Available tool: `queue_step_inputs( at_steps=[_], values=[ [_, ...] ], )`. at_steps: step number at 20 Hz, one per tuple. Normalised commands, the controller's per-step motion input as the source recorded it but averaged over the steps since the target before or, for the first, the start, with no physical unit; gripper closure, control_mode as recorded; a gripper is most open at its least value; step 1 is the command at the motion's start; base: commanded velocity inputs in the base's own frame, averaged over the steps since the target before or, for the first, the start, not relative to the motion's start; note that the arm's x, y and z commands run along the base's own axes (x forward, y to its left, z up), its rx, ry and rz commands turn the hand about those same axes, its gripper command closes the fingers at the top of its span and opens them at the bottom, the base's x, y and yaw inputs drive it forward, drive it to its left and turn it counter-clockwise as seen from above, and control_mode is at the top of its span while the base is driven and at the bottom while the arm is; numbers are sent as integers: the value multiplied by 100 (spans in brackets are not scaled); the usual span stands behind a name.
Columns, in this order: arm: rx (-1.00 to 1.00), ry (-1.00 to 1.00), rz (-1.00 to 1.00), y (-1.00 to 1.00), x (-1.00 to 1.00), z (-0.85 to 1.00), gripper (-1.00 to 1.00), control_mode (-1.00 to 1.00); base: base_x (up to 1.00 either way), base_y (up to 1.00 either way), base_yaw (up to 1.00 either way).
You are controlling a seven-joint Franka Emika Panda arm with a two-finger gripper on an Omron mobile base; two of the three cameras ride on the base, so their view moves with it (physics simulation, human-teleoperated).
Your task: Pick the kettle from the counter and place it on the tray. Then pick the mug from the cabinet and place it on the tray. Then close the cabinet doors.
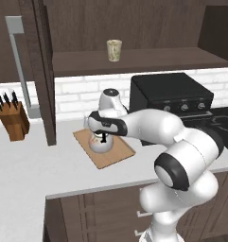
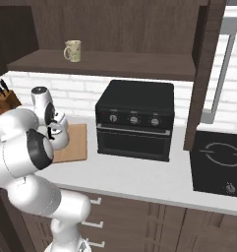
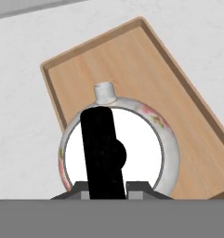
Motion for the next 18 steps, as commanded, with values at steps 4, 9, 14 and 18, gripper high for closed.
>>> queue_step_inputs(
  at_steps=[4, 9, 14, 18],
  values=[
    [0, 0, 0, 0, 40, 0, 100, -100, 0, 0, 0],
    [0, -1, 0, 0, 43, 0, 100, -100, 0, 0, 0],
    [0, 0, 0, 0, 38, 0, 100, -100, 0, 0, 0],
    [0, 0, 0, 0, 23, -2, 100, -100, 0, 0, 0]
  ],
)
